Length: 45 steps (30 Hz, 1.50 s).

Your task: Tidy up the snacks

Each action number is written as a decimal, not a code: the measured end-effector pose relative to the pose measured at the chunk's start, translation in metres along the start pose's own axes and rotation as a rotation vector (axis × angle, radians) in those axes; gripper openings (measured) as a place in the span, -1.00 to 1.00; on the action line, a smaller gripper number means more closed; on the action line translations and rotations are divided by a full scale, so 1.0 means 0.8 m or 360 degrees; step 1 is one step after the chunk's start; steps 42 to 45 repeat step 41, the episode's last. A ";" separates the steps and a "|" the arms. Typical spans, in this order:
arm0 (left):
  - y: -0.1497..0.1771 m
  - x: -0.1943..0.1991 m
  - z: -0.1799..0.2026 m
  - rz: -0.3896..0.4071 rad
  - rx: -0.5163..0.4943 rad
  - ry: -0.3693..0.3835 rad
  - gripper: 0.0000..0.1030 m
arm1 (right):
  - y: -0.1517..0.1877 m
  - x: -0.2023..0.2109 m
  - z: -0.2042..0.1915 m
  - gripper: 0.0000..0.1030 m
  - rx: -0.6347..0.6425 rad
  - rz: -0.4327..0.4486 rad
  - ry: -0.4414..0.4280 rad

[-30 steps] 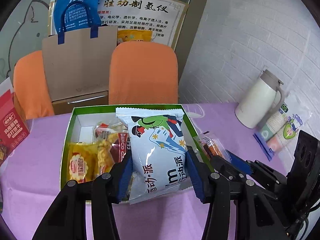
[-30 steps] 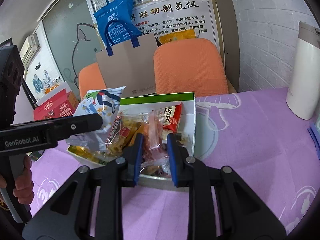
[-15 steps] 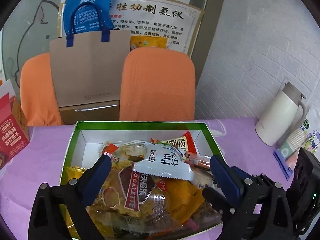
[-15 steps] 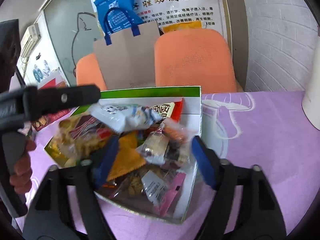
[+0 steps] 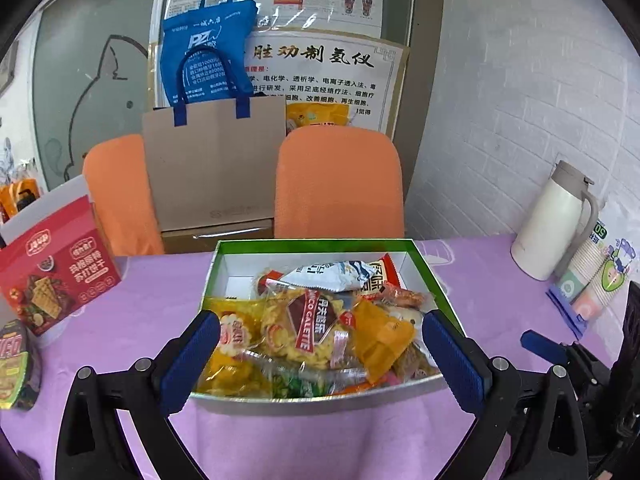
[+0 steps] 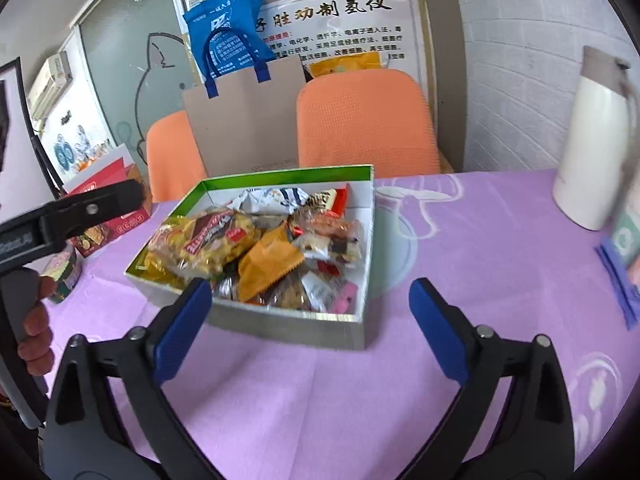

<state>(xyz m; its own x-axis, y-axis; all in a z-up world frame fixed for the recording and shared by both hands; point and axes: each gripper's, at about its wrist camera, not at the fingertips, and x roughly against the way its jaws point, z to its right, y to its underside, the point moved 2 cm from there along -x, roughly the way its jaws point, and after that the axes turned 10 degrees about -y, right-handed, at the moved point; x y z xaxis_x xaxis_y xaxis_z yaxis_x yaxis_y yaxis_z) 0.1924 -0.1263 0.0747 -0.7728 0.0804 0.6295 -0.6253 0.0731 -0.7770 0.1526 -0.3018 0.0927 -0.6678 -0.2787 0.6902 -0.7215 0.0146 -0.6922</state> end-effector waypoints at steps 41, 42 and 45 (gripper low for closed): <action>0.217 0.131 -0.068 -0.0138 0.0063 -0.0273 1.00 | 0.145 0.095 -0.074 0.95 -0.0053 -0.0090 0.0209; 0.217 0.131 -0.068 -0.0138 0.0063 -0.0273 1.00 | 0.145 0.095 -0.074 0.95 -0.0053 -0.0090 0.0209; 0.217 0.131 -0.068 -0.0138 0.0063 -0.0273 1.00 | 0.145 0.095 -0.074 0.95 -0.0053 -0.0090 0.0209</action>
